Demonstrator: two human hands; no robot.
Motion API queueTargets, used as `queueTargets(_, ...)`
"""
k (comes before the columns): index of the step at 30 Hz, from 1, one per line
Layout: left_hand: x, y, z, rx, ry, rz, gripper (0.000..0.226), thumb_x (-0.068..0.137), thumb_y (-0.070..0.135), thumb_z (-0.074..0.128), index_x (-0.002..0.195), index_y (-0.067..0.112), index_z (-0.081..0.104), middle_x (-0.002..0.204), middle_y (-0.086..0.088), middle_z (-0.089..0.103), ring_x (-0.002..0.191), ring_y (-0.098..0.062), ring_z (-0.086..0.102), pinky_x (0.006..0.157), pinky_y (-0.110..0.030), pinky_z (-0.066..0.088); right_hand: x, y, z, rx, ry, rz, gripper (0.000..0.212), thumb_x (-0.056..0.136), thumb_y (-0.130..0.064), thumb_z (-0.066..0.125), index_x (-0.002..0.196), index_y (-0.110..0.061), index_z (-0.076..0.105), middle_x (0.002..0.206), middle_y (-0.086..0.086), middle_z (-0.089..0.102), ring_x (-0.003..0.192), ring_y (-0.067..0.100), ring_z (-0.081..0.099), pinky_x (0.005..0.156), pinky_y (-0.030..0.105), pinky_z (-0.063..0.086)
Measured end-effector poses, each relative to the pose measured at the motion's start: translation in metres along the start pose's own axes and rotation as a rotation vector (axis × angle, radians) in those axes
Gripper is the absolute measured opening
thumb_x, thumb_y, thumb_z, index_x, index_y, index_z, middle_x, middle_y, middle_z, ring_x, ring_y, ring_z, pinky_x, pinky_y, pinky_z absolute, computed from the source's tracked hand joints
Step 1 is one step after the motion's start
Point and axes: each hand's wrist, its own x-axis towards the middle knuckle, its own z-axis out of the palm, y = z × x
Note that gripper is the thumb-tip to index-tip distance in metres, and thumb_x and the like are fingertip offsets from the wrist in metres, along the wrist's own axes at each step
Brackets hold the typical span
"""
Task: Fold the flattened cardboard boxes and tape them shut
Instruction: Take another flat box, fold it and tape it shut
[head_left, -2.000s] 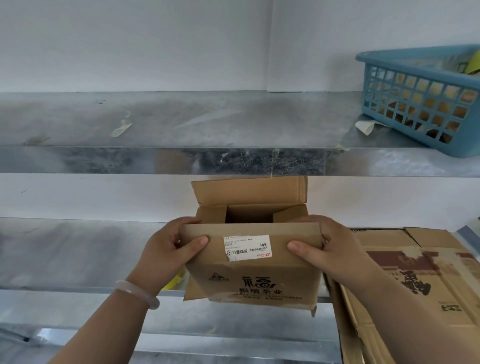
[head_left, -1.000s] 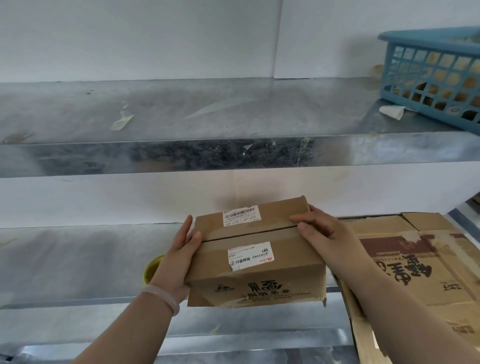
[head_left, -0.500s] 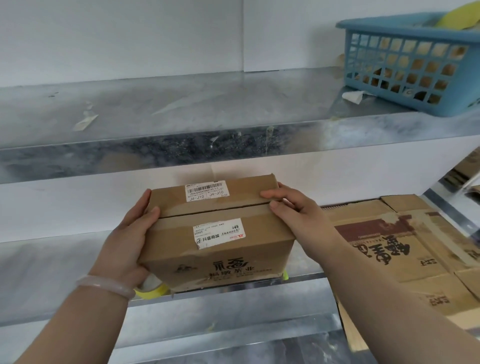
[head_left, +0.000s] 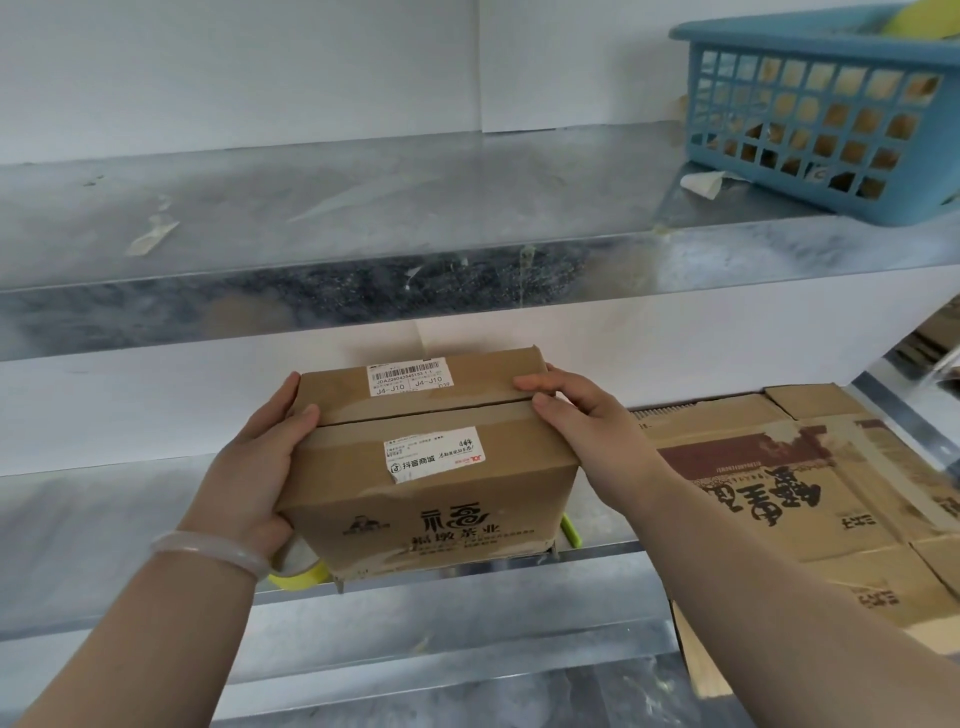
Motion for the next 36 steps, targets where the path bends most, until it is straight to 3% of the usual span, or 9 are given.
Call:
queueTargets(5,0.003,0.001,0.000,0.008,0.016,-0.017,0.031,0.086,0.027,0.070,0.106,0.050,0.069,0.103,0.012,0.074,0.092,-0.018,0.072,0.072,-0.034,0.057,0.004,0.002,0.001,-0.039,-0.020,-0.005,0.025,0.097,-0.017,0.057,0.100,-0.034,0.076,0.113,-0.039,0.057,0.096,-0.016,0.058,0.075,0.005,0.046)
queueTargets(10,0.005,-0.008,0.016,-0.021,-0.013,-0.019,0.032,0.086,0.028,0.070,0.108,0.052,0.068,0.105,0.013,0.073,0.085,-0.015,0.073,0.064,-0.031,0.058,0.007,-0.001,-0.017,-0.090,0.020,-0.029,0.025,0.096,-0.016,0.058,0.099,-0.033,0.076,0.094,-0.046,0.061,0.090,-0.020,0.058,0.070,0.003,0.045)
queueTargets(14,0.008,-0.018,0.041,-0.048,-0.040,-0.052,0.036,0.088,0.026,0.068,0.116,0.048,0.065,0.109,0.012,0.072,0.086,-0.017,0.073,0.062,-0.031,0.058,0.007,-0.003,-0.038,-0.102,0.058,-0.053,0.026,0.096,-0.015,0.059,0.097,-0.034,0.076,0.110,-0.036,0.061,0.096,-0.020,0.057,0.074,0.004,0.045)
queueTargets(19,0.010,-0.026,0.058,-0.017,-0.058,-0.086,0.039,0.090,0.027,0.066,0.121,0.048,0.062,0.111,0.010,0.071,0.095,-0.021,0.070,0.066,-0.034,0.058,0.008,-0.001,-0.052,-0.118,0.080,-0.036,0.027,0.096,-0.017,0.059,0.099,-0.039,0.076,0.128,-0.025,0.057,0.109,-0.011,0.058,0.090,0.017,0.047)
queueTargets(22,0.015,-0.022,0.044,0.030,-0.030,-0.076,0.036,0.088,0.028,0.068,0.115,0.051,0.064,0.102,0.013,0.073,0.087,-0.018,0.073,0.062,-0.033,0.058,0.007,0.008,-0.041,-0.124,0.077,-0.013,0.024,0.095,-0.022,0.060,0.100,-0.041,0.075,0.118,-0.029,0.063,0.099,-0.009,0.061,0.077,0.011,0.049)
queueTargets(25,0.019,-0.019,0.027,0.065,-0.026,-0.073,0.034,0.087,0.028,0.070,0.111,0.052,0.066,0.100,0.016,0.073,0.084,-0.014,0.073,0.058,-0.029,0.057,0.006,0.026,-0.027,-0.163,0.058,0.047,0.024,0.096,-0.026,0.059,0.099,-0.046,0.072,0.103,-0.043,0.061,0.092,-0.012,0.061,0.074,0.010,0.048)
queueTargets(28,0.021,-0.032,0.023,0.126,-0.024,-0.104,0.036,0.089,0.032,0.067,0.114,0.056,0.061,0.111,0.015,0.067,0.096,-0.018,0.068,0.068,-0.034,0.058,0.003,0.043,-0.026,-0.198,0.055,0.088,0.026,0.096,-0.025,0.059,0.098,-0.048,0.071,0.105,-0.039,0.063,0.093,-0.013,0.060,0.071,0.009,0.047)
queueTargets(31,0.021,-0.050,0.024,0.156,-0.028,-0.121,0.038,0.090,0.036,0.065,0.118,0.060,0.056,0.121,0.012,0.063,0.103,-0.022,0.065,0.086,-0.044,0.056,0.002,0.049,-0.033,-0.300,0.036,0.108,0.025,0.097,-0.030,0.058,0.102,-0.051,0.070,0.123,-0.030,0.059,0.103,-0.005,0.059,0.080,0.016,0.046)
queueTargets(36,0.029,-0.058,0.024,0.237,-0.080,-0.039,0.037,0.093,0.034,0.060,0.117,0.061,0.053,0.122,0.021,0.061,0.105,-0.016,0.065,0.089,-0.041,0.054,0.005,0.042,-0.040,-0.451,-0.021,0.050,0.026,0.095,-0.029,0.062,0.104,-0.051,0.071,0.145,-0.025,0.045,0.125,-0.006,0.047,0.100,0.017,0.039)
